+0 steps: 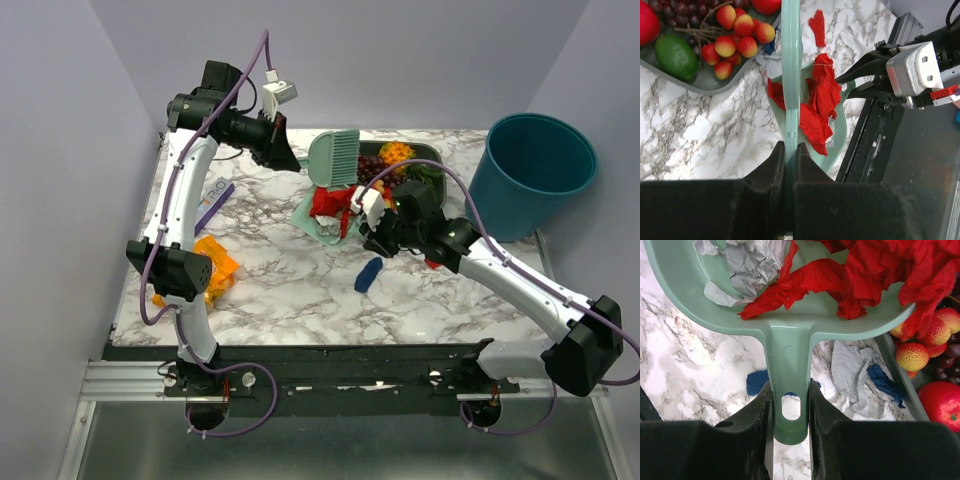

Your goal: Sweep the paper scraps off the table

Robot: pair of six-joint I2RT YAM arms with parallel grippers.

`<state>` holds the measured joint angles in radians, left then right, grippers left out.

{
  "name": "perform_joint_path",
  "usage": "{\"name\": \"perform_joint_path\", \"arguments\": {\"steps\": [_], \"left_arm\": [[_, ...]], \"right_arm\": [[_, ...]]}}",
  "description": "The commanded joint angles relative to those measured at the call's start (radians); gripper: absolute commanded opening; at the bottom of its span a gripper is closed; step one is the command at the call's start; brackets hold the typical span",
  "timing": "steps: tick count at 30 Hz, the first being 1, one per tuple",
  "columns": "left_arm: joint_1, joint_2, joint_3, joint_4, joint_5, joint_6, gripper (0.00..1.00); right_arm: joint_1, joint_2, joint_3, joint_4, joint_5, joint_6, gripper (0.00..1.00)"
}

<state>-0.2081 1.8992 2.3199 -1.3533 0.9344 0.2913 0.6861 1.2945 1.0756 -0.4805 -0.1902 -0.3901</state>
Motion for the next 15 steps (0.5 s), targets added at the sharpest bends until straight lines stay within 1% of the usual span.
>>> {"name": "perform_joint_path", "arguments": {"steps": [1, 2, 6, 9, 15], "left_arm": [[0.022, 0.014, 0.105, -0.081, 0.131, 0.005, 0.00], [0.024, 0.011, 0.119, -0.067, 0.174, -0.019, 0.00], [0.027, 0.006, 0.145, 0.018, 0.268, -0.082, 0.00], [0.027, 0.006, 0.144, 0.028, 0.294, -0.100, 0.00], [0.027, 0.003, 0.148, 0.043, 0.285, -0.106, 0.00]], "right_arm": [[0.000, -0.052, -0.005, 0.031, 0.034, -0.013, 0.00], [-0.002, -0.057, -0.008, 0.023, 0.038, -0.012, 0.00], [0.000, -0.077, -0.017, 0.013, 0.043, -0.004, 0.01], [0.000, -0.084, -0.016, 0.005, 0.043, 0.002, 0.00], [-0.002, -0.081, -0.006, -0.004, 0.051, 0.002, 0.01]]}}
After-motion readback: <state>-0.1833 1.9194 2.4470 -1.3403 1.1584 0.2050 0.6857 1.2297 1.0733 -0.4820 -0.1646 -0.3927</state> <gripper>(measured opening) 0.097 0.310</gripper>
